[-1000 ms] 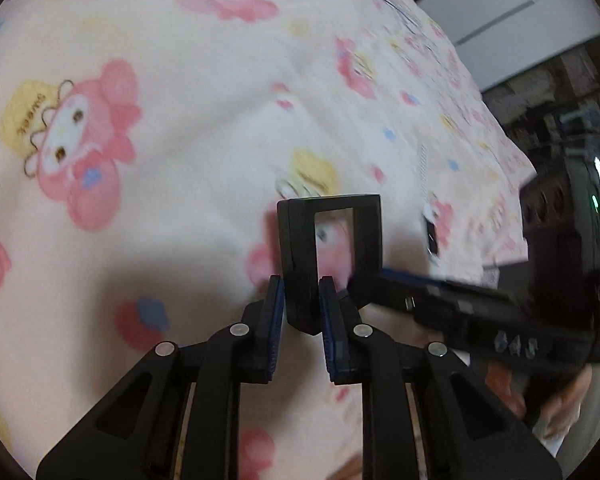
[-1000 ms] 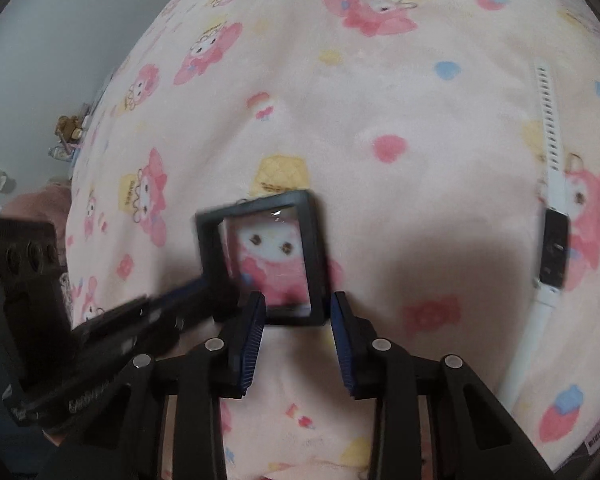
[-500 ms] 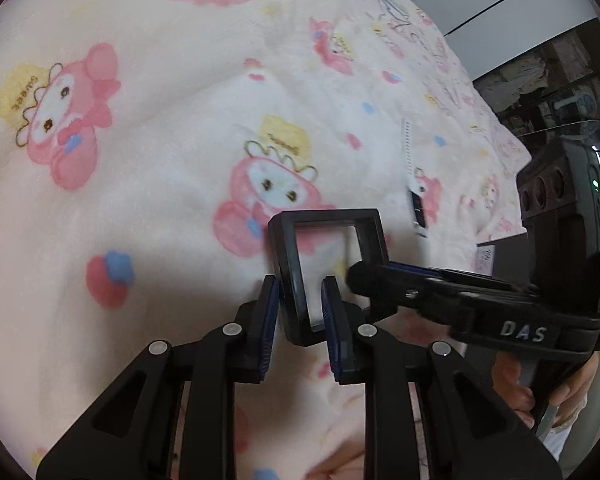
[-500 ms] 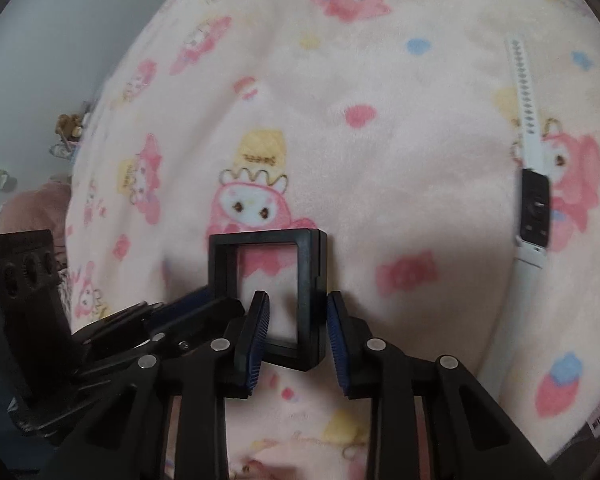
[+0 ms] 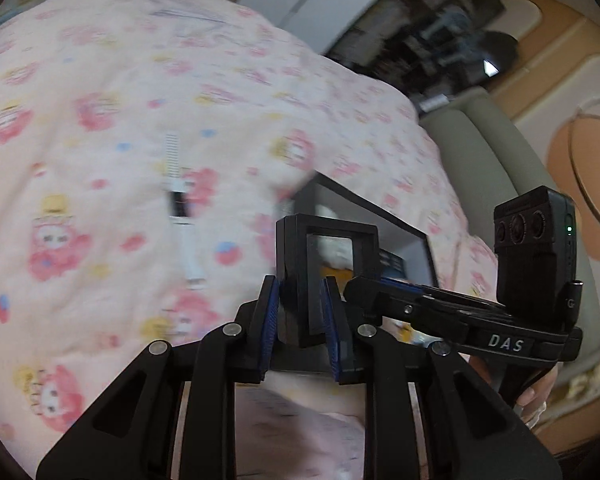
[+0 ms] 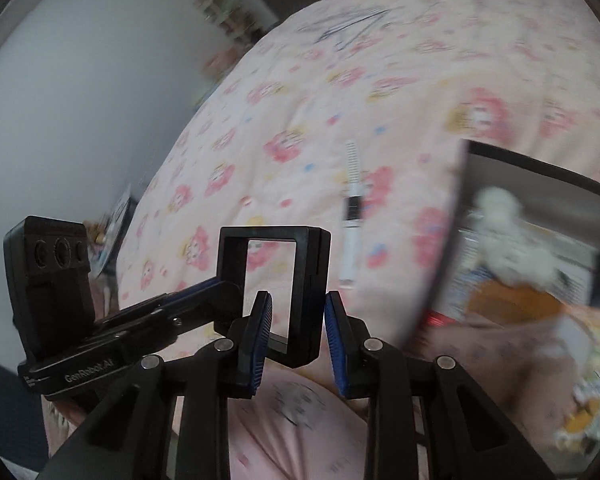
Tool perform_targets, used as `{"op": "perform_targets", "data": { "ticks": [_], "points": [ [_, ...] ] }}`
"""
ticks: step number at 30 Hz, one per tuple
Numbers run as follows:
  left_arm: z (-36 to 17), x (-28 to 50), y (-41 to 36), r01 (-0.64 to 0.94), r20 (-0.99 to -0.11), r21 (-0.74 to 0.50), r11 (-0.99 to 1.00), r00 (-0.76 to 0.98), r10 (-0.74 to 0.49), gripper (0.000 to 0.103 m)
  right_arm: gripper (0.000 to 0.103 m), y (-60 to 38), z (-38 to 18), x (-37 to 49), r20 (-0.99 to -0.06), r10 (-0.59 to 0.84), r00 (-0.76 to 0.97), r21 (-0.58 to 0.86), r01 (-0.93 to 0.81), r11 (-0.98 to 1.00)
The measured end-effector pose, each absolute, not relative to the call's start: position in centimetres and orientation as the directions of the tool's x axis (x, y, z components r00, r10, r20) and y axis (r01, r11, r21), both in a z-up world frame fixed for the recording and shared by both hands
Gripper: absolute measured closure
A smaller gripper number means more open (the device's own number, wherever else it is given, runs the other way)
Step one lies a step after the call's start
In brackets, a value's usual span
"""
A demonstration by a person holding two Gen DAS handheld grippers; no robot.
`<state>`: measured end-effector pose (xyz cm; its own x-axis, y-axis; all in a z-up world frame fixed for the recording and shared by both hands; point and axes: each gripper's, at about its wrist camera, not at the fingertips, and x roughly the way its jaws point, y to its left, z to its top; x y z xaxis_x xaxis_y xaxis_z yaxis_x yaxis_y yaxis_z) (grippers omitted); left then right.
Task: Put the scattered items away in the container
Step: 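Carry the black square frame into the black box over the beige pouch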
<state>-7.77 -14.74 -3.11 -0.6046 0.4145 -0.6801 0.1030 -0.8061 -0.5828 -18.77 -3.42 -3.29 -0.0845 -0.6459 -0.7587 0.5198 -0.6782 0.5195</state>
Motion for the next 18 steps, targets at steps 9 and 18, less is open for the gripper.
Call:
{"op": "perform_targets", "data": {
  "ticks": [9,18],
  "points": [
    [-6.5,-11.6,-2.2,0.013,-0.774,-0.523,-0.852,-0.425,0.469,0.083,0.079,8.2,-6.4,-18.5,-0.829,-0.522,-0.203,0.436,0.351,-0.829],
    [-11.3,-13.4,0.7,0.112,-0.905,-0.378,-0.919,-0.256,0.34,0.083,0.078,10.2,-12.6,-19.8,-0.886,-0.462,-0.036,0.427,0.323,-0.844]
  ]
}}
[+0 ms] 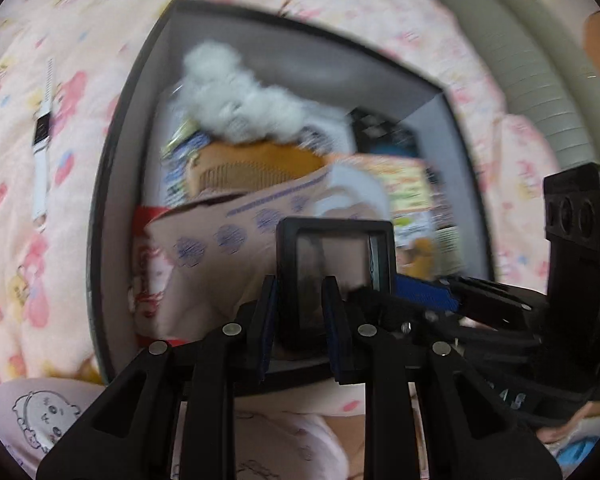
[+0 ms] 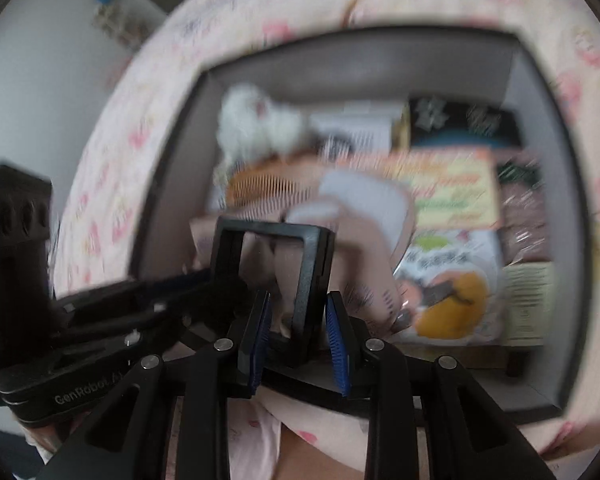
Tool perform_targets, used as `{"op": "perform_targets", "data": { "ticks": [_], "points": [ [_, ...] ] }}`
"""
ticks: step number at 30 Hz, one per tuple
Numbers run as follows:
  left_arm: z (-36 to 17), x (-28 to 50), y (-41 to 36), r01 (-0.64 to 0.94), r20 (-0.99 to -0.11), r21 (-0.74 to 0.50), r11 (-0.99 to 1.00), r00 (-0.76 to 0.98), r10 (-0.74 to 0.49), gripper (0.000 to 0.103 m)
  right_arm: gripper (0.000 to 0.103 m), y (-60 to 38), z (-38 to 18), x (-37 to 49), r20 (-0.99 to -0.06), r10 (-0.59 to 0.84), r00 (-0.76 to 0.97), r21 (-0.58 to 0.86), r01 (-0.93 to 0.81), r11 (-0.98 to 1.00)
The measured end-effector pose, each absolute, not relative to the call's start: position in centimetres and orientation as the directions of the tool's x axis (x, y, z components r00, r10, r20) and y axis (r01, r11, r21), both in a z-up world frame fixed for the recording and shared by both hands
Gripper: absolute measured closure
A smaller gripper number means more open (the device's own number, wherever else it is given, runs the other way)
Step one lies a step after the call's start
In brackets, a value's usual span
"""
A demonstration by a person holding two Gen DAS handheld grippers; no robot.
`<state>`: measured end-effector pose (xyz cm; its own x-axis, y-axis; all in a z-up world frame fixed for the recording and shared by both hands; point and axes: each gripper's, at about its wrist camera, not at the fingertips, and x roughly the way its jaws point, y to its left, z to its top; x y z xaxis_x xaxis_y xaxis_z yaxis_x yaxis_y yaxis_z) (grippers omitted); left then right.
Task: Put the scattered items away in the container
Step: 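Carry the black square frame into the black box over the beige pouch, then lower the black square frame onto the beige pouch and open the left gripper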
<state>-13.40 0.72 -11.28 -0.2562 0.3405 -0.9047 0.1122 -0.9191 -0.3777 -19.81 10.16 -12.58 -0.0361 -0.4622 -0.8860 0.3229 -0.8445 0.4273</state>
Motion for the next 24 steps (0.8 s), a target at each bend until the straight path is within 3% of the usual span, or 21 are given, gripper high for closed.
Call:
{"op": "perform_targets", "data": {
  "ticks": [10,14,18,24],
  "points": [
    [-9.4,-14.1,1.4,0.021,-0.865,-0.409,-0.912,-0.328,0.381,0.079,0.078,14.0,-10.3,-20.0,-0.84,-0.495,-0.224,0.445,0.239,-0.863],
    [-11.2,-15.1,1.9,0.086,-0.938,-0.28,-0.956,-0.236,0.253,0.081,0.078,13.5,-11.9,-19.7,-0.873,-0.453,-0.182,0.409,0.232,-0.882],
    [-10.0,-14.6,0.9,0.105,-0.953,-0.196,-0.975,-0.253,0.165,0.081,0.078,13.4,-11.9,-19.6,-0.888,-0.417,-0.193,0.366,0.251,-0.896],
    [-7.8,-14.2,0.9,0.026,-0.89,-0.33,-0.944,-0.34,0.302,0.081,0.078,13.6,-11.7,-19.6,-0.894,-0.399,-0.204,0.348,0.247,-0.905]
  ]
}}
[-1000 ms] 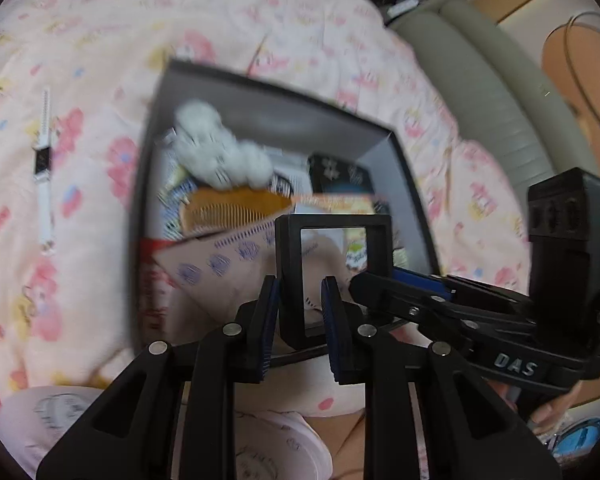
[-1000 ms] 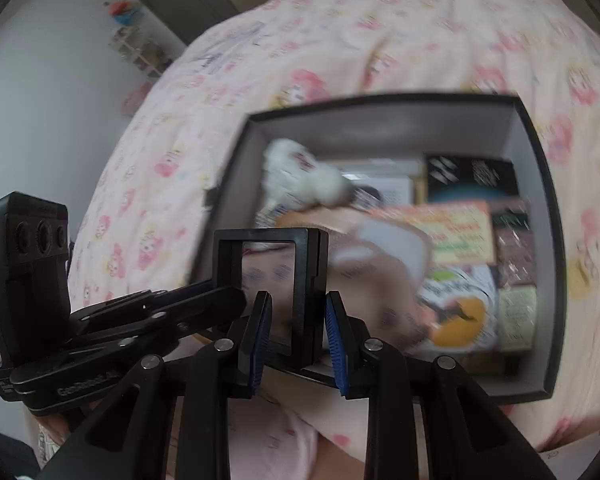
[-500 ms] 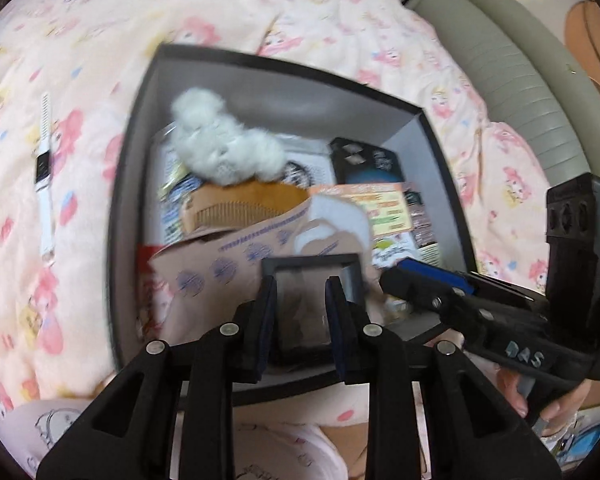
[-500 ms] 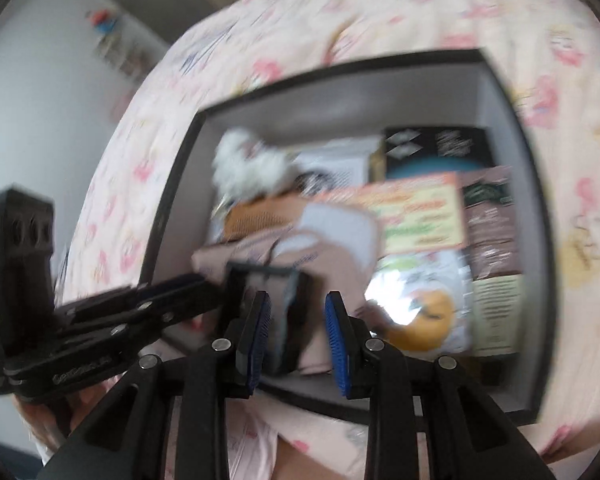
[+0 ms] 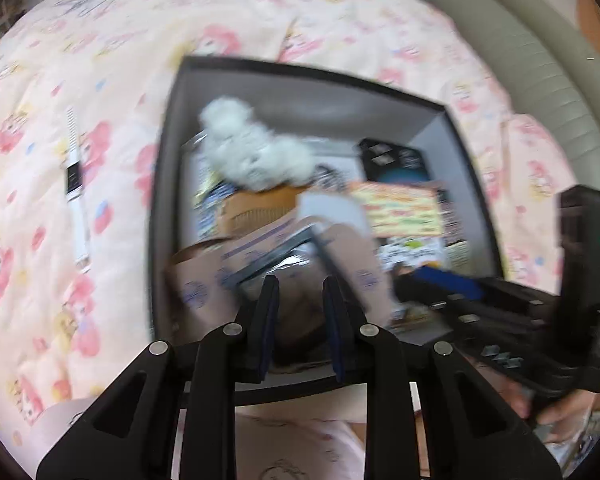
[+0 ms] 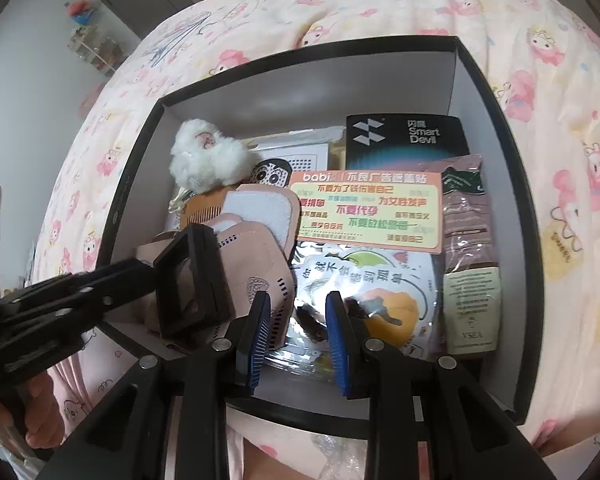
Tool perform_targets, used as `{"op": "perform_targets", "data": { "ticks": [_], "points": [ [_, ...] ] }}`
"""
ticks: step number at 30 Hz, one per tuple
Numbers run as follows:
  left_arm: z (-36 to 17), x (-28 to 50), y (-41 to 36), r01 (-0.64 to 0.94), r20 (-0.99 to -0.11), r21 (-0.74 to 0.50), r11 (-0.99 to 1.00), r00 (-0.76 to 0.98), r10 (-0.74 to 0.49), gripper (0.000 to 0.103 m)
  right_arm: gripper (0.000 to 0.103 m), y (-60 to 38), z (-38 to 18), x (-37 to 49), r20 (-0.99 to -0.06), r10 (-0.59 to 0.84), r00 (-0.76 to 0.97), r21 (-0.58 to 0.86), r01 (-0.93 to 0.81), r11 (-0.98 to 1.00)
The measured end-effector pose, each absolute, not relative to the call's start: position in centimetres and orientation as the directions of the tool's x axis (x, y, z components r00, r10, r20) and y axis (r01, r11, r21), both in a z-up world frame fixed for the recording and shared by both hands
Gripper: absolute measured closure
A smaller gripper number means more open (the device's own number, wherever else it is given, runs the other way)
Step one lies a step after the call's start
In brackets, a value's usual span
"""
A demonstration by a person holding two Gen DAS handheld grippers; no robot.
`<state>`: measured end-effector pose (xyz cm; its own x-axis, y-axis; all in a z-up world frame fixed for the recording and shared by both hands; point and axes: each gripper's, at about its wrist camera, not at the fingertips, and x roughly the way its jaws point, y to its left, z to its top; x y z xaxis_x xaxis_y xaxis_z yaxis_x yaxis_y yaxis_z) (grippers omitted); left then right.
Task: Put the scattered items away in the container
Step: 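Lower the black square frame onto the beige pouch and open the left gripper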
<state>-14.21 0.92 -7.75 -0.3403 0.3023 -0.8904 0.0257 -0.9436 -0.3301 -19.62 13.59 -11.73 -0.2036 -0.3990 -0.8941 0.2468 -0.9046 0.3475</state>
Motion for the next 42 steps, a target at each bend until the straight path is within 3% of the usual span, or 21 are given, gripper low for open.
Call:
{"op": "perform_targets", "data": {
  "ticks": [5,15,19,25,29,34,42],
  "points": [
    [-9.2,-15.9,3.1,-0.018,-0.861,-0.423,-0.906,-0.305,0.408,0.081,0.078,13.3,-11.6,-19.2,-0.892,-0.394,-0.22,0.341,0.242,-0.908],
    [-10.0,-16.1,3.8,-0.003,-0.955,-0.197,-0.98,-0.225,0.193,0.078,0.078,12.9,-12.0,-19.6,-0.904,-0.377,-0.202,0.323,0.255,-0.911],
    [-9.8,-15.7,2.5,-0.001,-0.958,-0.193,-0.981,-0.217,0.188,0.072,0.078,10.9,-11.6,-19.8,-0.897,-0.396,-0.197,0.329,0.302,-0.895],
    [-9.9,-15.1,1.4,0.01,-0.944,-0.254,-0.967,-0.223,0.245,0.07,0.078,8.1,-12.1,-20.0,-0.908,-0.387,-0.158,0.317,0.345,-0.884],
    [-9.0,-14.0,-1.1,0.018,-0.881,-0.391,-0.92,-0.295,0.369,0.07,0.078,7.9,-12.8,-19.7,-0.917,-0.373,-0.143,0.31,0.336,-0.889],
    [-8.9,-15.3,-3.1,0.072,-0.85,-0.407,-0.911,-0.394,0.349,0.07,0.078,8.8,-12.1,-19.6,-0.894,-0.4,-0.201,0.335,0.292,-0.896],
    [-9.9,-16.8,-2.8,0.075,-0.903,-0.325,-0.943,-0.322,0.285,0.075,0.078,6.1,-12.9,-19.7,-0.897,-0.421,-0.132,0.352,0.361,-0.864]
  ]
}}
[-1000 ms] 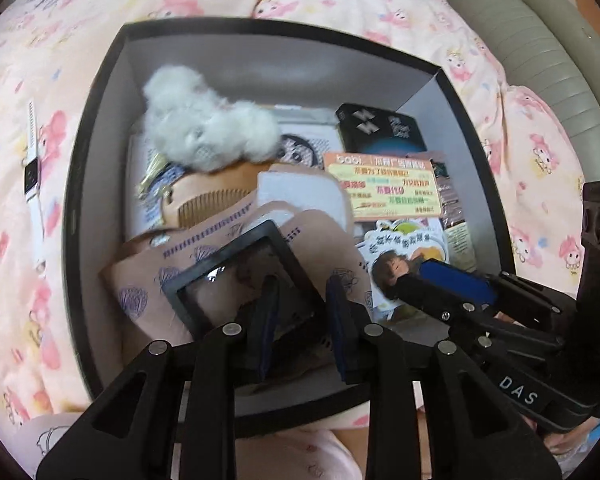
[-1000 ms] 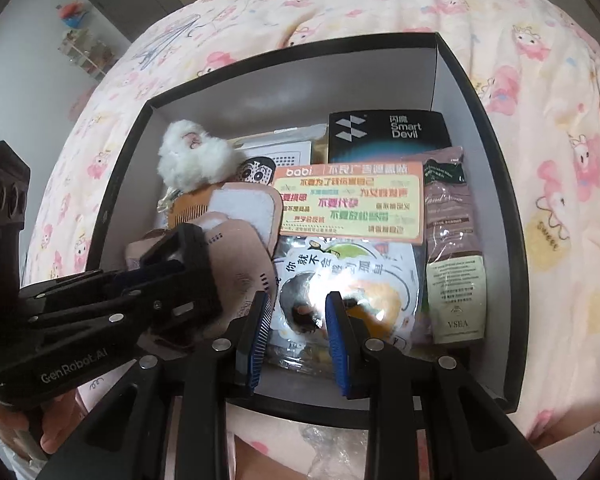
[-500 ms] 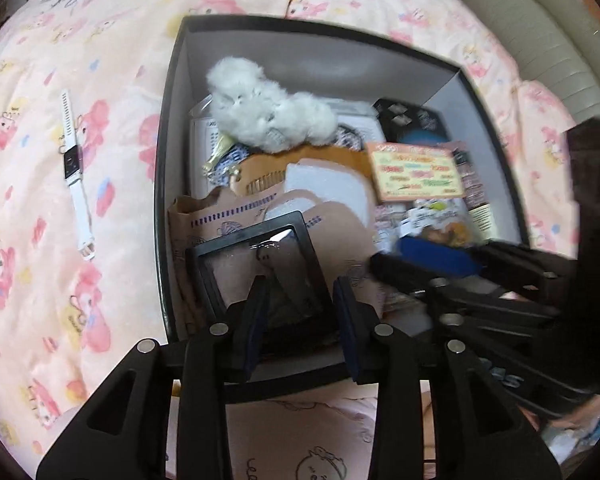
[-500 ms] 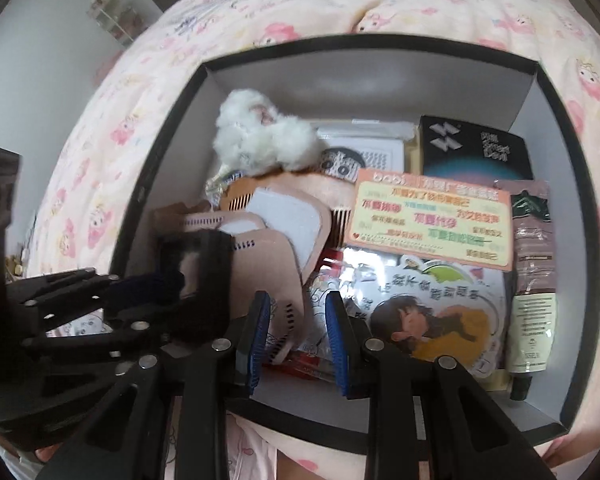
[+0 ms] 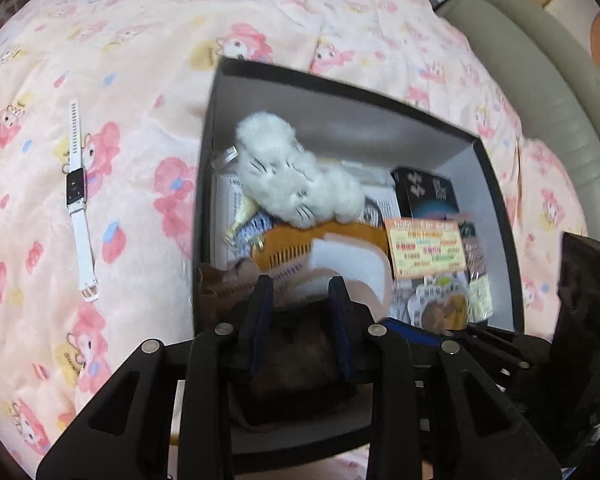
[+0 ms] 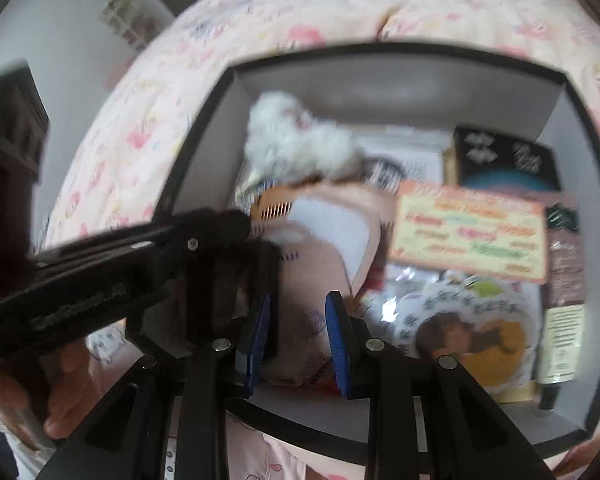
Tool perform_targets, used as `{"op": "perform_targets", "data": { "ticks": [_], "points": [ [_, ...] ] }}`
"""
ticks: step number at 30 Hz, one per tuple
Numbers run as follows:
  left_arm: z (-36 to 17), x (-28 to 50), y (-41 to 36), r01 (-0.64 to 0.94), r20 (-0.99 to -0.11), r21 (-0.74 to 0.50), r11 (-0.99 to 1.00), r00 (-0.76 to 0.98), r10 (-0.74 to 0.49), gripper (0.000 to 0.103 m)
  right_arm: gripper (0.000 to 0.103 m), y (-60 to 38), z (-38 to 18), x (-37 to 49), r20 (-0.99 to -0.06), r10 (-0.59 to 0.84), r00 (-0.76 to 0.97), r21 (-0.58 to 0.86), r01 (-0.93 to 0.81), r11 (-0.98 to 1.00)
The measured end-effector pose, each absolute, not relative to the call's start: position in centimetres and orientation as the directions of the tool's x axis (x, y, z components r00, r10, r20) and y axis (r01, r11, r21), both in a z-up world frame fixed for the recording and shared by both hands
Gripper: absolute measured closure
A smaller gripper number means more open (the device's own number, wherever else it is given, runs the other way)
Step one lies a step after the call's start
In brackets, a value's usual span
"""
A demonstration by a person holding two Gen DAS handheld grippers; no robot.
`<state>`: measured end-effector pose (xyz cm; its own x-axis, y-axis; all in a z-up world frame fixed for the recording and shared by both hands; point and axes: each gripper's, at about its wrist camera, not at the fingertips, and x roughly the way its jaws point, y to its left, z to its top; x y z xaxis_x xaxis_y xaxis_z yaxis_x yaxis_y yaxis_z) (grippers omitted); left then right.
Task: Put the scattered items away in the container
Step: 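Lower the black square frame onto the beige pouch and open the left gripper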
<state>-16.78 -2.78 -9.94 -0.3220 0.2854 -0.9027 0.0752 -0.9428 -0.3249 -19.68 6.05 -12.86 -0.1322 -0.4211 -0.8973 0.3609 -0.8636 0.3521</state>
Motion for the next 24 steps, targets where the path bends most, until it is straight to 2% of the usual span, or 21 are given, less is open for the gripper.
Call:
{"op": "perform_targets", "data": {
  "ticks": [7,12,14,17,19,24],
  "points": [
    [-9.8,-15.5,-2.7,0.047,-0.893,-0.363,-0.931,-0.302,0.333,0.075,0.078,6.7,-13.1,-18.2,-0.902,-0.419,-0.102,0.362,0.352,-0.863],
    [-8.3,-13.9,-2.8,0.031,-0.851,-0.411,-0.911,-0.37,0.371,0.075,0.078,7.8,-10.8,-18.3,-0.914,-0.36,-0.186,0.289,0.324,-0.901],
    [-6.9,-13.0,-2.9,0.017,-0.832,-0.422,-0.907,-0.406,0.379,0.075,0.07,8.3,-9.4,-18.2,-0.909,-0.345,-0.234,0.267,0.306,-0.914],
    [-5.0,-12.0,-2.9,-0.008,-0.808,-0.425,-0.905,-0.447,0.384,0.07,0.066,8.9,-7.3,-17.9,-0.893,-0.341,-0.294,0.257,0.289,-0.922],
    [-3.8,-11.4,-2.9,-0.028,-0.793,-0.428,-0.903,-0.467,0.39,0.066,0.064,8.9,-6.1,-18.1,-0.884,-0.343,-0.318,0.253,0.292,-0.922],
    [-1.9,-10.3,-3.6,-0.047,-0.768,-0.43,-0.902,-0.506,0.393,0.066,0.063,7.7,-4.0,-17.4,-0.861,-0.363,-0.355,0.249,0.327,-0.911]
  ]
}}
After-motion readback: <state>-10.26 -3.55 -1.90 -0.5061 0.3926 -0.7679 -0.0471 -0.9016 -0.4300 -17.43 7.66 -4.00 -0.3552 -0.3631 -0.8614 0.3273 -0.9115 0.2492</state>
